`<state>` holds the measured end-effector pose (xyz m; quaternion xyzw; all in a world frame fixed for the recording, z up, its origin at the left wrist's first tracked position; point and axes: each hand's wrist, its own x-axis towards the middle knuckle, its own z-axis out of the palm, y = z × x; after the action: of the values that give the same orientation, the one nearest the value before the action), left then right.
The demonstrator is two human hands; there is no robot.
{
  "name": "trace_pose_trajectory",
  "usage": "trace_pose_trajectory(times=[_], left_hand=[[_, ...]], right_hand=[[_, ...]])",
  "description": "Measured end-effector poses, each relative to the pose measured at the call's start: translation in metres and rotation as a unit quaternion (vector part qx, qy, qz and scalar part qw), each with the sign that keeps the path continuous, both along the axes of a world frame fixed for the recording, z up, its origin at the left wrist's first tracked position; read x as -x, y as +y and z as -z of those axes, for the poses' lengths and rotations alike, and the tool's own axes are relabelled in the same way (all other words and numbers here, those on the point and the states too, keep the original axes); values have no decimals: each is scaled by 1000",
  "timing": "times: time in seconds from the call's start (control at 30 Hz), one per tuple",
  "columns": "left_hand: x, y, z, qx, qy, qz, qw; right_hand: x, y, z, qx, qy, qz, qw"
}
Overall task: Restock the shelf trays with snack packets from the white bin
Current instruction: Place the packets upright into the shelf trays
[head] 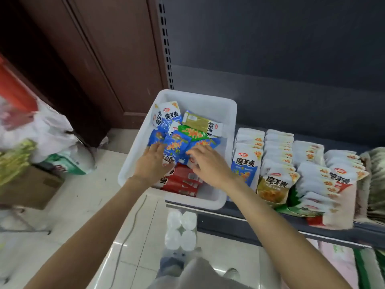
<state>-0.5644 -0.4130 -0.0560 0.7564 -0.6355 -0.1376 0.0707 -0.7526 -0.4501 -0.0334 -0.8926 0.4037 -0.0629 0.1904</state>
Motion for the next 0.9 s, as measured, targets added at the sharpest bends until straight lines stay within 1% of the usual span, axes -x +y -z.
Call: trace_pose_trajectory(times=[0.1, 0.17, 0.27, 0.3, 0.33, 0.4, 0.43, 0.5, 0.57, 0.6, 0.63, 0.67, 0.7, 0.73, 0.77, 0.8, 0.83, 0.87, 0.9], left_hand=[[-7, -25, 17, -116, -78, 60, 988], [-9, -33, 21, -157, -101, 90, 978], [-14, -35, 23, -135, -158, 186, 960], [-17, -33, 26, -118, -155, 210, 958], [-19, -31, 26, -110, -127, 223, 960], [-25, -27, 27, -131, -31, 230, 964], [-28, -25, 26, -147, 15, 236, 960], [-32, -21, 19, -153, 73, 247, 954], [-36, -17, 10, -85, 136, 229, 960], [-38, -14, 5, -36, 180, 195, 964], [-39, -11, -2, 20, 240, 142, 960], [-40, -8, -10, 75, 324, 76, 940], [-40, -7, -18, 123, 412, 12, 903], [-37, -5, -29, 147, 479, -35, 865], [-33, -5, -39, 146, 526, -62, 836], [-28, -5, -48, 124, 565, -76, 812], [-22, -5, -55, 93, 599, -78, 791], [-16, -5, -62, 61, 626, -66, 775], [-9, -5, -65, 35, 641, -44, 766]], right_hand=[[-43, -30, 23, -16, 46, 18, 999], [-61, -42, 33, -21, 80, 17, 996], [-70, -43, 43, -22, 182, -11, 983], [-70, -40, 45, -19, 206, -11, 978], [-70, -35, 45, -14, 219, -2, 976], [-67, -25, 44, 7, 228, 11, 974], [-65, -20, 43, 20, 234, 8, 972], [-59, -12, 37, 41, 242, 3, 969], [-49, -4, 27, 58, 240, 26, 969], [-43, 2, 19, 73, 233, 56, 968], [-38, 7, 10, 92, 211, 99, 968], [-32, 12, 4, 108, 162, 154, 969], [-28, 18, -3, 114, 87, 218, 965], [-25, 23, -10, 91, -2, 281, 955], [-24, 27, -17, 39, -107, 340, 933], [-23, 30, -22, -22, -208, 387, 898], [-24, 32, -25, -74, -284, 417, 861], [-25, 34, -24, -101, -326, 432, 835], [-26, 35, -24, -104, -338, 436, 827]])
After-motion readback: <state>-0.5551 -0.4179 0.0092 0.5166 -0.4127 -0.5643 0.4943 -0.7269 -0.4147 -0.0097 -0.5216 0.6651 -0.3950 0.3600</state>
